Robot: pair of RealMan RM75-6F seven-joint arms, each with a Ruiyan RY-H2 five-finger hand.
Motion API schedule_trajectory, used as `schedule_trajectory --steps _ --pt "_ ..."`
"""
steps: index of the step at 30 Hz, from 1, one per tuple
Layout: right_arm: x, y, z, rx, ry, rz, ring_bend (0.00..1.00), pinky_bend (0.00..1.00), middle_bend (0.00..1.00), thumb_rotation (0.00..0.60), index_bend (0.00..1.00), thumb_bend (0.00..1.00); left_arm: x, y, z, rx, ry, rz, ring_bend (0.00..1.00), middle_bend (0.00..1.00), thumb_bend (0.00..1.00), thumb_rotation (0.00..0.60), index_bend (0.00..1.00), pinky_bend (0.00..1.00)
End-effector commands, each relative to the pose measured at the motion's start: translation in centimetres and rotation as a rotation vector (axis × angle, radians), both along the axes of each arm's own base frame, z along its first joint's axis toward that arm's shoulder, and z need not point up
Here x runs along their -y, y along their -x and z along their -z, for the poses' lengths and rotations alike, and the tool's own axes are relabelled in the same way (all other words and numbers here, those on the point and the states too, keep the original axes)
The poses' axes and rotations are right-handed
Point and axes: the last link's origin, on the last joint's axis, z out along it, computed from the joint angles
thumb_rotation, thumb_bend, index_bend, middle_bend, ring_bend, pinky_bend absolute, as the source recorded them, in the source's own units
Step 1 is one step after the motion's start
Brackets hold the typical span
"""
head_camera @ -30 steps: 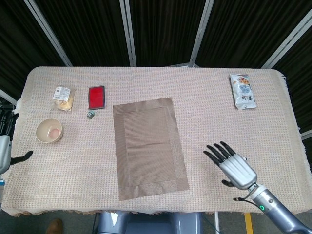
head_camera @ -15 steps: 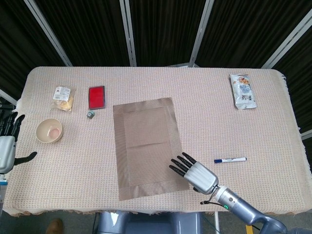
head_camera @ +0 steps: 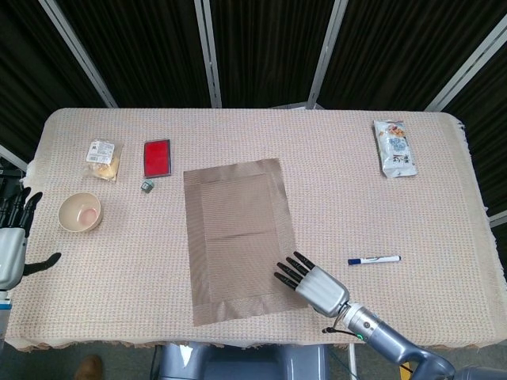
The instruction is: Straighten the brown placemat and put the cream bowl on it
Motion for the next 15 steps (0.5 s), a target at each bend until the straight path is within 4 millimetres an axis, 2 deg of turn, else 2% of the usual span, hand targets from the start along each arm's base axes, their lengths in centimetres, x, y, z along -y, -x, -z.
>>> schedule_trajectory --steps 1,15 --pt "0.1 0.2 0.6 0.001 0.000 0.008 0.00 0.00 0.00 0.600 0.02 0.00 0.3 0.1 -0.1 0.004 -0.002 -0.005 0.00 0.00 0.00 0.600 0.00 0.00" --pt "-0.3 -0.7 2.9 -0.008 -0.018 -0.015 0.00 0.00 0.00 0.600 0.02 0.00 0.4 1.0 -0.3 0.003 0.000 -0.016 0.00 0.00 0.00 0.600 0.00 0.00"
